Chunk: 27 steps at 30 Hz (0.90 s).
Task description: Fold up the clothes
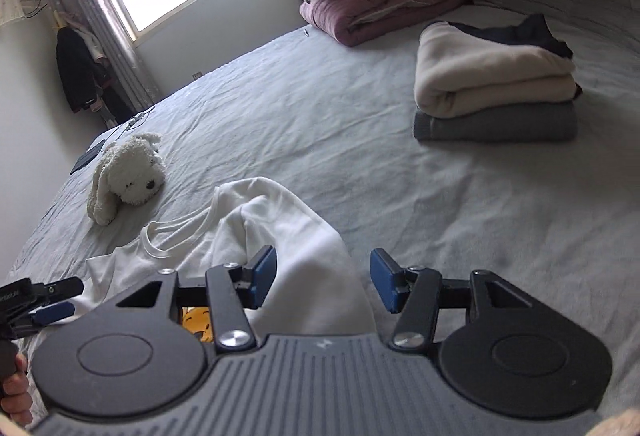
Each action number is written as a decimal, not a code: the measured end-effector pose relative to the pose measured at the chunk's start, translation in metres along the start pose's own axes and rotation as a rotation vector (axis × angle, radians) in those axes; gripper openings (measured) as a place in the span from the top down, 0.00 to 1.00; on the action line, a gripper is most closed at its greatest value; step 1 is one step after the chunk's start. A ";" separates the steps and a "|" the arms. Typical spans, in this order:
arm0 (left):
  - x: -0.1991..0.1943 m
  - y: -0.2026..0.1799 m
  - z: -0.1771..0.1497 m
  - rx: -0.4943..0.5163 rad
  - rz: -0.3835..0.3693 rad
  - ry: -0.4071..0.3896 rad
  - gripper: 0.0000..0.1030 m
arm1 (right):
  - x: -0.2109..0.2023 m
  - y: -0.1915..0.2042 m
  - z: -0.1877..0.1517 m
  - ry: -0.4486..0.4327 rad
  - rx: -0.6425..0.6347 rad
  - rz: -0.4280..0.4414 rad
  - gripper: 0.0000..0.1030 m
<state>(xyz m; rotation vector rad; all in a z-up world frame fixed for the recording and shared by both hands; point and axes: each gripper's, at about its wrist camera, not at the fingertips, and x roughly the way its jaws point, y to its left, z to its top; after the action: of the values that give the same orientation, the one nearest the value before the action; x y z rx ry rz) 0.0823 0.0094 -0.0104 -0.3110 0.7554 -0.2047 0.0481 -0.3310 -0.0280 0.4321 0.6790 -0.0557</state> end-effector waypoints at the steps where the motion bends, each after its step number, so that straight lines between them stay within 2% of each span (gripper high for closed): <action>1: -0.006 0.001 -0.006 0.009 0.019 -0.004 0.21 | 0.002 -0.003 -0.001 0.020 0.008 -0.023 0.46; 3: -0.018 0.006 -0.016 0.026 0.065 -0.022 0.21 | 0.007 -0.009 -0.006 0.063 0.018 -0.045 0.46; 7: -0.043 0.034 -0.033 0.001 0.141 -0.058 0.21 | 0.018 -0.011 -0.015 0.177 0.067 -0.005 0.46; 11: -0.043 0.067 -0.046 -0.098 0.155 0.044 0.27 | 0.016 0.001 -0.024 0.240 0.058 0.057 0.48; 13: -0.041 0.077 -0.055 -0.102 0.108 0.092 0.28 | 0.010 0.005 -0.029 0.253 0.028 0.060 0.48; 15: -0.038 0.081 -0.068 -0.065 0.099 0.132 0.36 | 0.002 0.007 -0.033 0.257 -0.006 0.067 0.48; 17: -0.039 0.082 -0.079 -0.007 0.109 0.125 0.49 | -0.006 0.006 -0.037 0.267 -0.037 0.076 0.48; 24: -0.059 0.071 -0.099 0.165 0.067 0.173 0.50 | -0.034 -0.009 -0.063 0.370 -0.072 0.193 0.48; 27: -0.067 0.073 -0.108 0.170 0.036 0.202 0.50 | -0.043 -0.017 -0.080 0.418 -0.067 0.233 0.48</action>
<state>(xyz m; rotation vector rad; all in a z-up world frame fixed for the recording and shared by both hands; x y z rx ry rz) -0.0353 0.0750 -0.0671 -0.1158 0.9367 -0.2670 -0.0358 -0.3181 -0.0631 0.4602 1.0336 0.2844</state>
